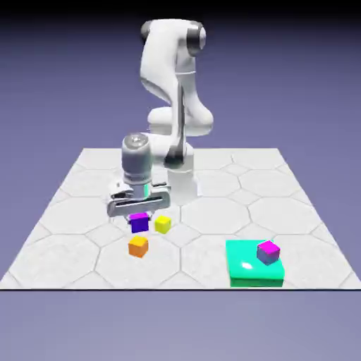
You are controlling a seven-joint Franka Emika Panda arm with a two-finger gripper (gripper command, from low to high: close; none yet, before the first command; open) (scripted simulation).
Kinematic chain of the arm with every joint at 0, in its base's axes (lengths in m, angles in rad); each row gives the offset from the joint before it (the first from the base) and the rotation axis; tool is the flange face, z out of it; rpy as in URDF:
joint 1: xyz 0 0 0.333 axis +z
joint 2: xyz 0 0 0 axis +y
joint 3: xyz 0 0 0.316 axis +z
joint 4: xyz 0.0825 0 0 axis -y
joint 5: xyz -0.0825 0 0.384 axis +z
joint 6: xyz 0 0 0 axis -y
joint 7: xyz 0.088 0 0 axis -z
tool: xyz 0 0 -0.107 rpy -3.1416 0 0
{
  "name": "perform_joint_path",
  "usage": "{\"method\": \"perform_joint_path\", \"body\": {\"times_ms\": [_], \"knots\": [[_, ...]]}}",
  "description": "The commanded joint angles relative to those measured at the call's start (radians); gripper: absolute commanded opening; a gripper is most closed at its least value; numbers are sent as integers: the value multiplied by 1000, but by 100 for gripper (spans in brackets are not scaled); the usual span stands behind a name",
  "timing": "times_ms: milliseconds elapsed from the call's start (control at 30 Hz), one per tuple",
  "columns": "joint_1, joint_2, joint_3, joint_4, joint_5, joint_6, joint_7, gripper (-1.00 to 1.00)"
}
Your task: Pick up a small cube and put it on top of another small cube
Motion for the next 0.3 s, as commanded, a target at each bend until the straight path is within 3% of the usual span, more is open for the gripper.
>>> {"method": "perform_joint_path", "body": {"times_ms": [0,33,67,267], "knots": [[-6,36,6,-3,12,39,-8,-100],[-9,57,10,-4,19,61,-13,-100],[-9,57,10,-4,19,61,-13,100],[22,-124,-23,9,-42,-130,29,100]]}}
